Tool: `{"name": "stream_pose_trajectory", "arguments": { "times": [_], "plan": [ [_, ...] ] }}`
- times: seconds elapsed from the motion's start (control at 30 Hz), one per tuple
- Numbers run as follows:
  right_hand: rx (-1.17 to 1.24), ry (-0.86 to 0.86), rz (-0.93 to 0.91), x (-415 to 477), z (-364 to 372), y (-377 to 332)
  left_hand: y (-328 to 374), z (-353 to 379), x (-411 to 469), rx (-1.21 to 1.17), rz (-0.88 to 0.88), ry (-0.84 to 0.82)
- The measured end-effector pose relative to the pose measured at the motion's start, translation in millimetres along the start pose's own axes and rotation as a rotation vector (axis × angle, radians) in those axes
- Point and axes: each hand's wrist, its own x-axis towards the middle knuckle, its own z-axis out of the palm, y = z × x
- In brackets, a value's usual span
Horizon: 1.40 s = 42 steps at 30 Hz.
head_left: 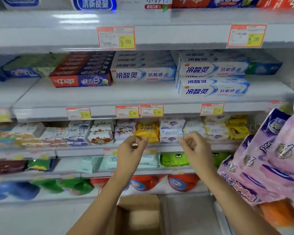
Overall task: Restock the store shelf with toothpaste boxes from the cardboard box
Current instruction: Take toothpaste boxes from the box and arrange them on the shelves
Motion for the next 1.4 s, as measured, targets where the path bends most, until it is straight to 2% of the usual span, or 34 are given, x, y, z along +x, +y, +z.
{"name": "stream_pose_trajectory", "arguments": {
  "times": [0.1,0.27,0.33,0.43,0.57,0.63,0.73,0.87,0.93,1.07,1.4],
  "plan": [
    [-0.009,0.105,-0.056,11,1,-14,7,-18,8,0.017,0.072,0.092],
    [-0.096,0.248,-0.312,35,-6,-42,29,-54,41,0.188,0.272,0.277],
    [-0.157,0.219,-0.386,42,-3,-53,37,-70,55,0.256,0.308,0.361],
    [-0.233,0.094,-0.377,53,8,-57,46,-99,81,0.42,0.282,0.414],
    [-0.273,0.066,-0.337,59,21,-55,46,-150,142,0.785,-0.014,0.316],
    [-0.278,0.073,-0.319,59,24,-55,50,-168,162,0.866,-0.085,0.241],
    [-0.3,0.072,-0.319,59,27,-54,56,-178,177,0.913,0.005,0.191],
    [-0.306,0.1,-0.316,60,28,-56,72,-169,182,0.995,0.223,0.293],
    [-0.315,0.113,-0.314,60,29,-56,78,-156,183,0.999,0.266,0.224],
    [-0.318,0.118,-0.298,60,29,-58,70,-130,200,1.035,0.241,0.087],
    [-0.327,0.108,-0.277,60,28,-59,64,-106,217,1.131,0.159,0.121]
  ]
}}
